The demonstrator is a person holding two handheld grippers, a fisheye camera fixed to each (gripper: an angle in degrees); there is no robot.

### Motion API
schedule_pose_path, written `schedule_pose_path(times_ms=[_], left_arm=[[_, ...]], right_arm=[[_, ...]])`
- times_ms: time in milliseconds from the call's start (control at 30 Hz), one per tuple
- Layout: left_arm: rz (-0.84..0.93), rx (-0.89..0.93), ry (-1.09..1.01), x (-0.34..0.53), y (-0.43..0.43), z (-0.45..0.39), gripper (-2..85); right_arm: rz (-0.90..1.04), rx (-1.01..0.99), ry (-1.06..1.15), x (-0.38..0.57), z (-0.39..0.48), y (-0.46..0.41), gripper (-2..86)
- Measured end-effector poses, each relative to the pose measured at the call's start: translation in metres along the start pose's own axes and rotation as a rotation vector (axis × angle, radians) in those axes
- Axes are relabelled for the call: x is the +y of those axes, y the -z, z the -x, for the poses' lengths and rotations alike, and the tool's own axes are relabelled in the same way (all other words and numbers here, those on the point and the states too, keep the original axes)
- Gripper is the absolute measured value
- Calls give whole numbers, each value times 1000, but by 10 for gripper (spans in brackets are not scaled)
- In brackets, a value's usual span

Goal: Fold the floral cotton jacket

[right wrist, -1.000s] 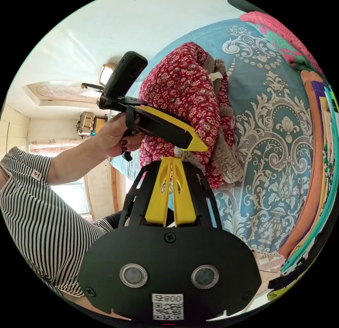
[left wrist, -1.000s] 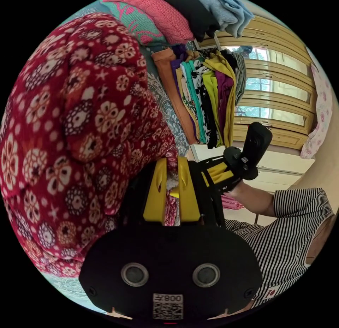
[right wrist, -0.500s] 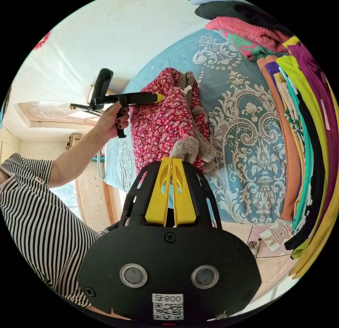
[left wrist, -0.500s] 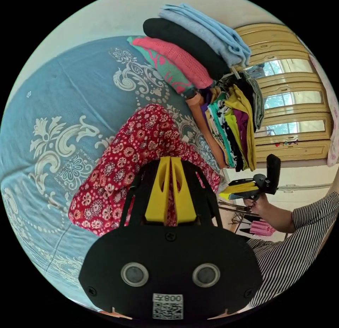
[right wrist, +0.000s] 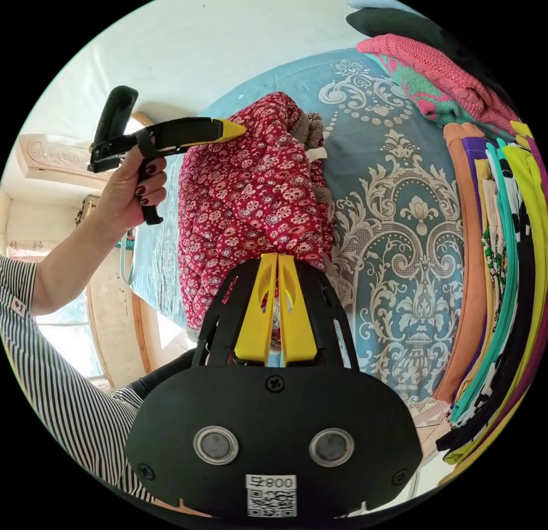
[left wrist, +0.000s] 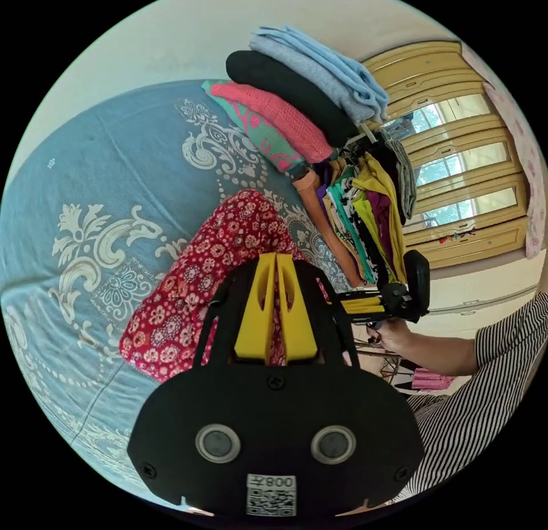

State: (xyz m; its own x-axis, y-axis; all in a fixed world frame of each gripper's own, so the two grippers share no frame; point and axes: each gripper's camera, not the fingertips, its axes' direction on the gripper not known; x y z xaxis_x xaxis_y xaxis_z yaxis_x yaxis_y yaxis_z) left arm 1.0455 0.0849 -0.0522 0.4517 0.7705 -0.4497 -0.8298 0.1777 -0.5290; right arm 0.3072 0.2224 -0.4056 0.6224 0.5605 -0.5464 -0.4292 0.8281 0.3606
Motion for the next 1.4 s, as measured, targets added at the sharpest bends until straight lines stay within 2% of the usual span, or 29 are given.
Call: schedule_pose_path(times_ms=[100,167,267,333,433,533,633,767,833,967,1033,1133,1400], left_arm=[[-32,-166,25,2,5,9,1],[103,-206,24,0,-22,25,1],[95,-150,48,4,-21,38,1],[-26,-106,53,21,12,35,1],[-114,-82,106,65,40,35,2],[-48,-90,184,103,25,55,3],[-118,29,259,117,41,75,8],[-164,-35,251,138,69,77,26],[-156,-35,318,165,78,88,63],[-67,98,507,207,60,124,130],[-11,231,592,223,33,146,169],[-14,373,639,228,9,166,186],[-31,528,644,246,8,193,229]], right_arm=[[-14,15,6,3,7,-5,0],[-16,3,-11,2,9,-7,0],[-4,26,-3,1,16,-11,0],[-4,27,2,2,19,-13,0],[-16,12,-9,4,19,-16,0],[-6,-2,-5,3,21,-21,0],[0,49,21,2,28,-22,0],[-6,54,29,4,27,-21,1],[-14,52,32,5,24,-19,1],[-27,63,56,8,22,-14,2],[-29,33,58,10,16,-6,2],[-24,-6,35,12,1,12,7],[-47,-85,-36,28,-57,66,85]])
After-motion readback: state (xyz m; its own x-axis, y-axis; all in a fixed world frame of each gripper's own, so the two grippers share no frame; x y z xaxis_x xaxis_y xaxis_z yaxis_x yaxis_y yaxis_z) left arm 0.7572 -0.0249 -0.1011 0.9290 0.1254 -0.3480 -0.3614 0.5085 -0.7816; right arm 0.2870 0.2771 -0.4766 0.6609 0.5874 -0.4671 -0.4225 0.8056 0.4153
